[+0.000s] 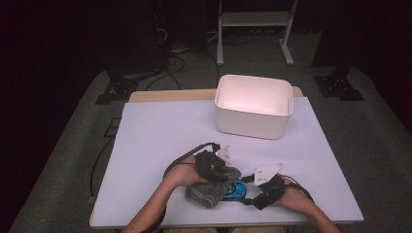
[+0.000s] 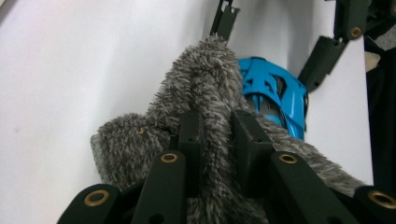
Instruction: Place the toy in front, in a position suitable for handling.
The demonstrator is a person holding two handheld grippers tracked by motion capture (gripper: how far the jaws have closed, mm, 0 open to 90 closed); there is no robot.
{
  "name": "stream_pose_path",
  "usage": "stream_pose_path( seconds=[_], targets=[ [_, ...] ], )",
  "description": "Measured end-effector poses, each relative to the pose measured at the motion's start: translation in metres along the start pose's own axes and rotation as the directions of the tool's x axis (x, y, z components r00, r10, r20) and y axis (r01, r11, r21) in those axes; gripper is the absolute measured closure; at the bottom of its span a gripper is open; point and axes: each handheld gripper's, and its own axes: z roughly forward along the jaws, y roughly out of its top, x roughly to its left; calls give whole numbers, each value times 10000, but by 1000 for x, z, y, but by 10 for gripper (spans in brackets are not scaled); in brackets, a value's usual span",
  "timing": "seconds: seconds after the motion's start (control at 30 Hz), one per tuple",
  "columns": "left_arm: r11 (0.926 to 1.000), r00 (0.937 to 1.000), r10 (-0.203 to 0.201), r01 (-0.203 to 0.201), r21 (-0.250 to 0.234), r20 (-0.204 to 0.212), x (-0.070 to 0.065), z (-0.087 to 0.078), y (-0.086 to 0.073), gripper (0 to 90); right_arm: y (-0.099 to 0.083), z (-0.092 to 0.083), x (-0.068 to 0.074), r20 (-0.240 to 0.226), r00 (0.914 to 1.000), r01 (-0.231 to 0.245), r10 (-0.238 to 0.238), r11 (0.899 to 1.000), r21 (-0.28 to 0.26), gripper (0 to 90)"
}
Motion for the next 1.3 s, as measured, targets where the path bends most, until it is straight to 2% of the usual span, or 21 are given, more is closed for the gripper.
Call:
stream_pose_path(
  seconds=[0.17,0.23,0.3,0.37,0.43,0.47,0.5,0.53,0.67,0.7,0.83,0.87,0.97,1.03,1.07,1.1,1.13,1.2,1.3],
  targets=[
    [9988,9993,345,-350,352,155,-10,-12,0,747,0,0,0,-28,10000,-92,92,10000,3,279],
    [9988,9995,283,-289,406,164,-11,-12,0,692,0,0,0,-32,9999,-98,98,10000,7,279],
    [10000,9998,-64,64,20,204,-10,-11,2,561,0,0,0,-21,10000,-90,90,10000,7,279],
    [9980,9985,-398,415,-469,384,-8,-11,5,462,0,0,0,-33,9999,-111,111,9999,15,278],
    [9977,9987,-318,341,-592,404,-8,-8,8,444,0,0,0,-32,9999,-111,111,9999,16,278],
    [9984,9987,-262,283,-480,446,-8,-3,11,443,0,0,0,-26,9999,-107,107,9999,16,278],
    [9984,9987,-262,283,-480,446,-8,-3,11,488,0,0,0,-26,9999,-107,107,9999,16,278],
    [9988,9989,-181,200,-437,435,-8,0,12,488,0,0,0,-26,9999,-122,122,9999,18,278],
    [9997,9968,167,-154,-170,787,-10,14,13,749,0,0,0,-24,9999,-115,115,9999,17,278],
    [9997,9958,219,-205,-163,888,-11,17,14,775,0,0,0,-27,9999,-114,114,9999,17,278],
    [9989,9916,446,-426,-187,1211,-18,25,22,791,0,0,0,-21,9999,-107,107,9999,20,276],
    [9984,9888,550,-528,-191,1386,-21,29,25,791,0,0,0,-17,9999,-109,109,9999,21,276],
    [9942,9832,1073,-1075,-69,1475,-31,37,31,787,0,0,0,16,9999,-132,132,9999,21,273],
    [9942,9869,1077,-1070,-129,1201,-31,38,32,787,0,0,0,6,9999,-157,157,9999,9,273],
    [9942,9907,1068,-1055,-201,847,-29,38,32,787,0,0,0,-7,9999,-158,158,9999,7,274],
    [9951,9940,973,-963,-230,499,-27,38,31,788,0,0,0,-42,9998,-180,180,9998,15,274],
    [9968,9963,761,-749,-293,400,-24,38,31,788,0,0,0,-33,9999,-161,162,9999,24,274],
    [9977,9980,515,-498,-455,374,-19,40,30,781,0,0,0,-49,9999,-151,152,9999,20,275],
    [9979,9977,390,-360,-542,559,-17,44,31,771,0,0,0,-75,9998,-180,180,9998,17,275]
  ],
)
